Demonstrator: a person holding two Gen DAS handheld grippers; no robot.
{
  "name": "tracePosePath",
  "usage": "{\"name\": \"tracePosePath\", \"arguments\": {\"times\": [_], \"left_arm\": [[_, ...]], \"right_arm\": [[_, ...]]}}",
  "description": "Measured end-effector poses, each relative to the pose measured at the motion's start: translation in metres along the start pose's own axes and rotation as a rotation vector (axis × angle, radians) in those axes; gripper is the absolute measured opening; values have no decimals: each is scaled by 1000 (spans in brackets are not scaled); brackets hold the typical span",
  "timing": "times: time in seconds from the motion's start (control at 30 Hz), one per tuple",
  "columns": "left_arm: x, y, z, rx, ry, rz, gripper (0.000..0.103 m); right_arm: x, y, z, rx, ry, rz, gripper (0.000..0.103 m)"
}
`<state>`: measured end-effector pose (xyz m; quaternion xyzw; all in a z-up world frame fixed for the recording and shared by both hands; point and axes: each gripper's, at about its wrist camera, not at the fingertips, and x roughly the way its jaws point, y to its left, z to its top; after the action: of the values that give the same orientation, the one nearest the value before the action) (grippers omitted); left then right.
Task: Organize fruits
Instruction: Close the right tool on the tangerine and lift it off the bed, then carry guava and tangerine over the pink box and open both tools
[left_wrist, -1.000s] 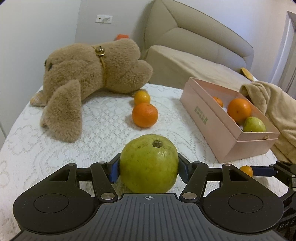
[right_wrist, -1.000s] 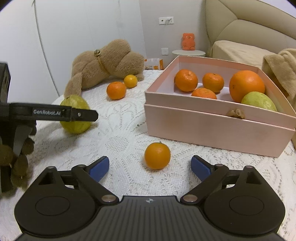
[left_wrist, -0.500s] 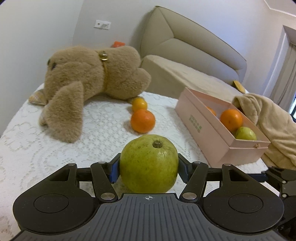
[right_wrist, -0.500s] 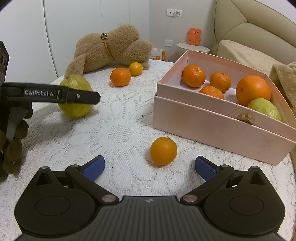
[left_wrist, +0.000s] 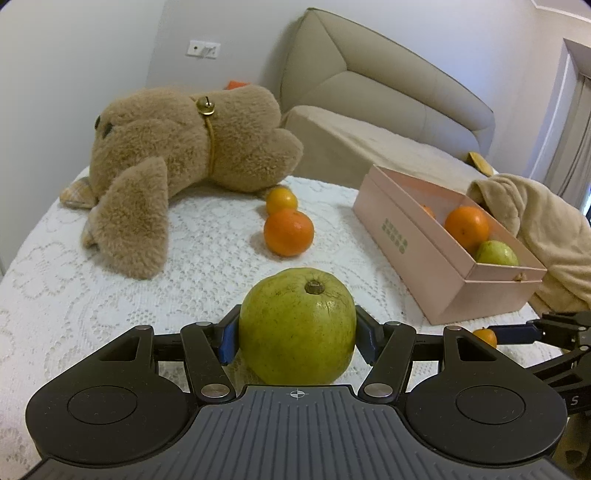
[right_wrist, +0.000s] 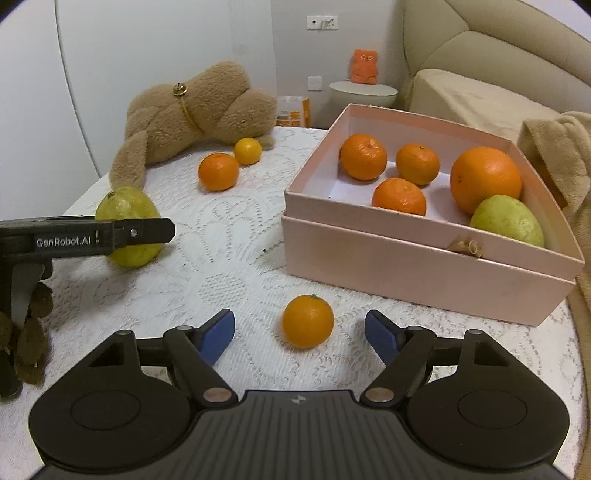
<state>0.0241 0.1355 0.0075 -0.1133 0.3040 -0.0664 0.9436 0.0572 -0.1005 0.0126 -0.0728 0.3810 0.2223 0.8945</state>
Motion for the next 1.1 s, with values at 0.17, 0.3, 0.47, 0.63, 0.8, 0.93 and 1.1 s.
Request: {"name": "tracePosePath", "arguments": {"times": [0.17,0.3,0.47,0.63,0.8,0.93,1.1], "left_arm": [[0,1,0,-5,0,-3,66],[0,0,-1,-1,-2,-1,66],[0,1,0,-5,-3,-3,66],[-8,-5,9,-11,-6,35,66],[-49,-34,71,5,-152,-34,66],[-81,-80,139,82,-276,-100,66],[-79,-128,192,137,-270,-174,66]], "right_arm": [[-2,-2,-2,13,-18,-13,63],[-4,-1,-2,-3,-21,-9,47],[-11,1,0,-21,-21,6,27],[-25,-5,5,8,-63,2,27],[-83,-18,51,13,-288,20,27],[-136,-40,124,29,-472,1,27],[-162,-69,188,49,-520,-82,27]]}}
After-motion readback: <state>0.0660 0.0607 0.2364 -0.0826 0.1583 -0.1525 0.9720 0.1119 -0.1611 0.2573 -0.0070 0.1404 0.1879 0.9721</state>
